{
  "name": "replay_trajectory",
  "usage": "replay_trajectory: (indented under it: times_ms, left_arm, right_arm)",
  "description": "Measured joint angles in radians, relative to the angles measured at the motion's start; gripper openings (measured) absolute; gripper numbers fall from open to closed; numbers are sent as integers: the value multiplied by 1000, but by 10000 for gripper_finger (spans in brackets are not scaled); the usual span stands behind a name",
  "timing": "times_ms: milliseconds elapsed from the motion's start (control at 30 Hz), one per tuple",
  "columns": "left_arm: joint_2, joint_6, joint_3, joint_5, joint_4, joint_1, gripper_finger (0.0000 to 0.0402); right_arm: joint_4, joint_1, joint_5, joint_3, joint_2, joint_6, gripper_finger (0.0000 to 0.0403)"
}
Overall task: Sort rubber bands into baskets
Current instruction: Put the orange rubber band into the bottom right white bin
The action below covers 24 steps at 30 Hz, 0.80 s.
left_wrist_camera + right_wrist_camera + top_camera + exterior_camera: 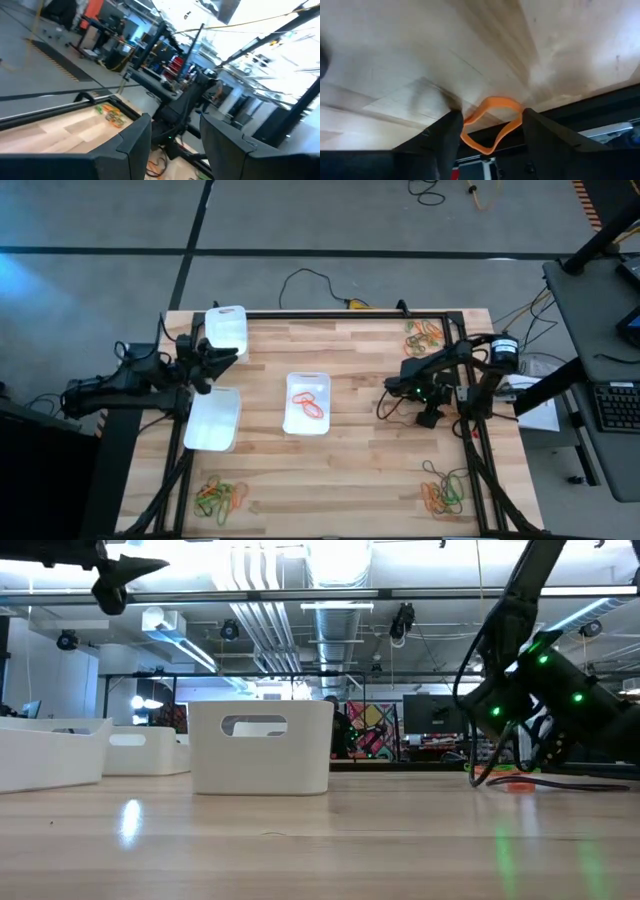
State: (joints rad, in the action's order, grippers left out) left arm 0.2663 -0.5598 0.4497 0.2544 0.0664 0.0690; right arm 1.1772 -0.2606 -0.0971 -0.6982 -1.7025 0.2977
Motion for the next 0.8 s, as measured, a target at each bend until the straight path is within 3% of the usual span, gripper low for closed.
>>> replay_trajectory:
  times_ms: [233, 533, 800]
  left_arm:
    - [96, 1, 48, 16, 0, 0, 154]
    - [174, 31, 100, 16, 12, 0, 154]
    - [187, 72, 123, 16, 12, 0, 154]
  right_arm:
    - [-1, -54, -12, -12, -92, -96, 122]
    - [8, -54, 51, -15, -93, -85, 23]
    - [26, -51, 105, -54, 41, -2, 9]
